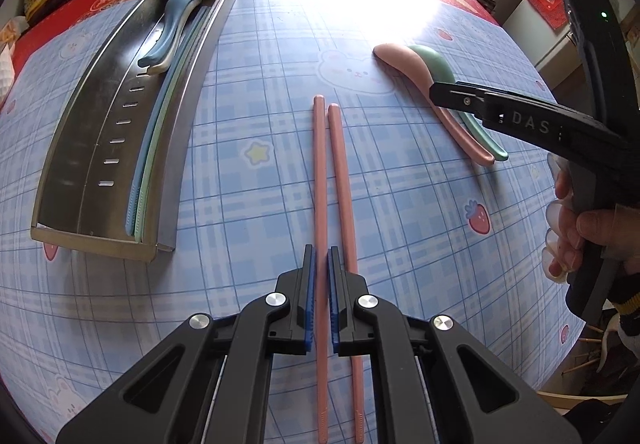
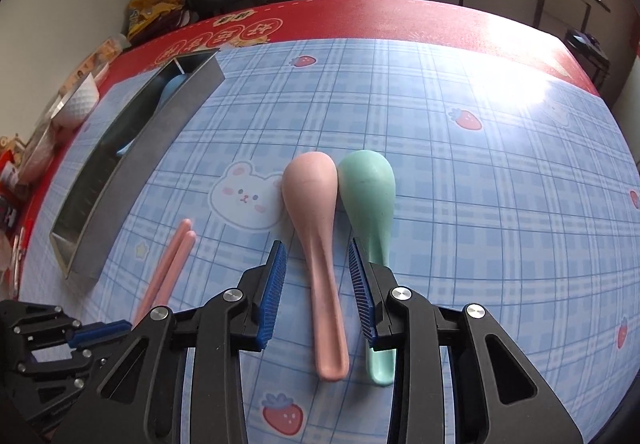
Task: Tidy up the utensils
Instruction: 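Close the right gripper on the pink spoon handle while the left holds both pink chopsticks, then carry the pink chopsticks to the tray with the left gripper while the right lifts the pink spoon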
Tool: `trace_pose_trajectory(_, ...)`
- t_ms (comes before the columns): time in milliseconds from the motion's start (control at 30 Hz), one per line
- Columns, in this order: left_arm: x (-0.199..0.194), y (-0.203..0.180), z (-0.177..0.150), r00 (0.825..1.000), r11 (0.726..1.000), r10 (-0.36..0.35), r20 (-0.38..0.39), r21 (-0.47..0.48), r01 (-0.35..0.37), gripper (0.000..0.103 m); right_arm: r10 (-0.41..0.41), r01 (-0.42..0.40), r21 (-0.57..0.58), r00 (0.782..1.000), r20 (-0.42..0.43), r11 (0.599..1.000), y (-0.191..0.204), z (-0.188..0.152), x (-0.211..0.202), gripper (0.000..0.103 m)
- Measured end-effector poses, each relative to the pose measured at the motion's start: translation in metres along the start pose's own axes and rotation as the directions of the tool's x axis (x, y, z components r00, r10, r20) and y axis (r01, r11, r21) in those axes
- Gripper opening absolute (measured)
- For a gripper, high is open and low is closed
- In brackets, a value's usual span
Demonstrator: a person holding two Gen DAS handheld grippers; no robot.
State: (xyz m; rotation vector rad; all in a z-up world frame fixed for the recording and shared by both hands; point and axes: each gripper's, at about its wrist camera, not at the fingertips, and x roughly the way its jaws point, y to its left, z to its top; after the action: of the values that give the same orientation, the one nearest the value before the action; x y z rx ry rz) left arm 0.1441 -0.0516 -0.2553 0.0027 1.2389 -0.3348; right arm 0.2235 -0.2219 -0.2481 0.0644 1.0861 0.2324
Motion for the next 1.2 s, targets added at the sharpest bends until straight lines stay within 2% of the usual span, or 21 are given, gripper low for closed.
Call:
trace_pose_trajectory(133, 0.000, 0.000, 0.000, 1.000, 1.000, -0.006, 0.002, -0.005, 0.006, 0.007, -0.013, 0.012, -0.010, 0.999, -0.030, 1.000, 0.002, 0.001, 0.010, 0.032)
trace_pose_trajectory(267, 0.000, 0.000, 0.000, 1.000, 1.000, -0.009, 0.005, -0.008, 0.009, 0.007, -0.020, 0.019, -0.006, 0.999, -0.026, 1.000, 0.001, -0.001, 0.011, 0.031)
trace_pose_trajectory(400, 0.000, 0.000, -0.001, 1.000, 1.000, -0.011, 0.009, -0.008, 0.011, 0.007, -0.032, 0.032, 0.003, 0.999, -0.027, 0.999, -0.003, -0.004, 0.010, 0.018)
trace_pose_trajectory(467, -0.001, 0.000, -0.001, 1.000, 1.000, -0.012, 0.011, -0.009, 0.013, 0.007, -0.024, 0.025, 0.003, 0.999, -0.032, 1.000, -0.003, -0.006, 0.008, 0.016)
trace_pose_trajectory(733, -0.001, 0.000, -0.002, 1.000, 1.000, -0.013, 0.013, -0.008, 0.013, 0.007, -0.021, 0.021, 0.006, 1.000, -0.023, 1.000, 0.005, -0.031, -0.004, 0.016)
trace_pose_trajectory(933, -0.001, 0.001, -0.001, 1.000, 1.000, -0.017, 0.009, -0.011, 0.018, 0.007, -0.047, 0.047, -0.073, 0.999, 0.001, 0.996, 0.022, -0.056, -0.015, 0.016)
trace_pose_trajectory(1200, 0.000, -0.002, 0.000, 1.000, 1.000, -0.007, 0.009, 0.009, 0.007, 0.007, -0.007, 0.006, -0.034, 1.000, -0.027, 0.999, 0.019, -0.059, -0.017, 0.016)
